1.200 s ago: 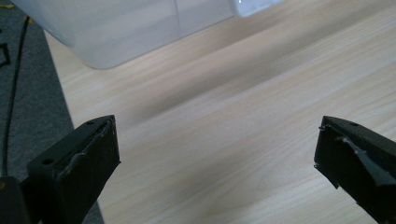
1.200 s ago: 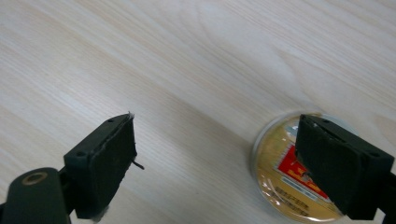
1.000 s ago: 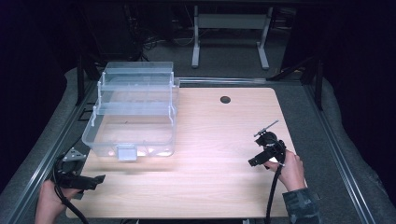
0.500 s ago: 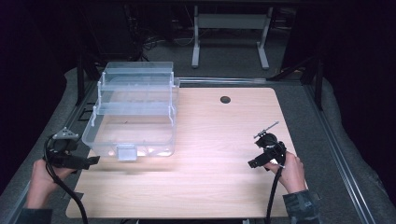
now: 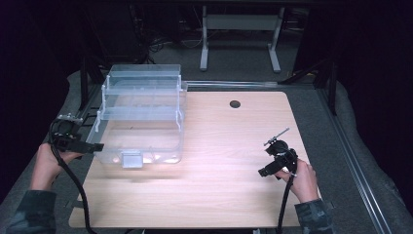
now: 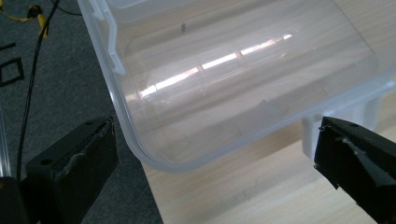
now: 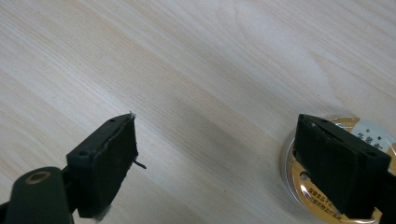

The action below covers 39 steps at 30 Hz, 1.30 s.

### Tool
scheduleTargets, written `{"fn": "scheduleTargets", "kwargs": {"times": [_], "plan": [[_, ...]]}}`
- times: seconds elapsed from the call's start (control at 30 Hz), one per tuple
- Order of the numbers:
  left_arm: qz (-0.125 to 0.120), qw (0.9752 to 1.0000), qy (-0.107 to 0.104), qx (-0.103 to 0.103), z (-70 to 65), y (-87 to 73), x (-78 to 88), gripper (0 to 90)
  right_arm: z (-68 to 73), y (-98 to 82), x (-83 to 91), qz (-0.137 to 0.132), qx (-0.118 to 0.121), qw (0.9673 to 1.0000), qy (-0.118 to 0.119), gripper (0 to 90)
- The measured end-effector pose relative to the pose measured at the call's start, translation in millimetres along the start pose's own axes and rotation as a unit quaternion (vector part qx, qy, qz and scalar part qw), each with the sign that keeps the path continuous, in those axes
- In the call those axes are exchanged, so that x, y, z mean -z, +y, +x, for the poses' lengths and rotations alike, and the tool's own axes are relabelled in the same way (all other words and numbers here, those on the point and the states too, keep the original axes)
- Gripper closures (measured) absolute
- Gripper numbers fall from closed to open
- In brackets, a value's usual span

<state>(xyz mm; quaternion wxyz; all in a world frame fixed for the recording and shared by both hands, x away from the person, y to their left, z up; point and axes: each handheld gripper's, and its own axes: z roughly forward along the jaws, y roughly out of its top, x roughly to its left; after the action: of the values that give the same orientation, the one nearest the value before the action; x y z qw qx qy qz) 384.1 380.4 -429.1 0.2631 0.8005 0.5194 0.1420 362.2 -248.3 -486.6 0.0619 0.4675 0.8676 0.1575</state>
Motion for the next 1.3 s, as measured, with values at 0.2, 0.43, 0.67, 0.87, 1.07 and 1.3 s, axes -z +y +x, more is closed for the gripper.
{"fn": "scheduleTargets", "kwargs": {"times": [0.2,0.43,0.67,0.87,1.07,1.3], "plan": [[0.019,0.9996,0.003,0.021,12.1,7.5,-15.2,8.2,-1.2,-1.8,0.3,0.004,0.0,1.0,-0.002,13.3],[0.032,0.9981,0.023,0.048,26.8,13.0,-28.1,27.1,-1.2,-1.6,0.4,0.006,0.0,1.0,-0.002,13.4],[0.053,0.9951,0.029,0.078,40.7,18.7,-44.9,43.6,0.7,-0.2,2.3,0.02,0.004,0.9998,-0.001,13.6],[0.079,0.9914,0.043,0.095,50.1,21.8,-58.0,48.9,0.8,-1.7,3.8,0.004,0.001,1.0,-0.003,13.7],[0.096,0.9891,0.046,0.102,54.8,21.9,-66.9,68.1,-0.1,-2.3,4.6,0.013,0.003,0.9999,-0.006,13.7],[0.104,0.9888,0.064,0.085,50.3,25.4,-73.2,79.9,-0.7,-5.0,5.7,0.012,0.001,0.9999,-0.006,13.7]]}}
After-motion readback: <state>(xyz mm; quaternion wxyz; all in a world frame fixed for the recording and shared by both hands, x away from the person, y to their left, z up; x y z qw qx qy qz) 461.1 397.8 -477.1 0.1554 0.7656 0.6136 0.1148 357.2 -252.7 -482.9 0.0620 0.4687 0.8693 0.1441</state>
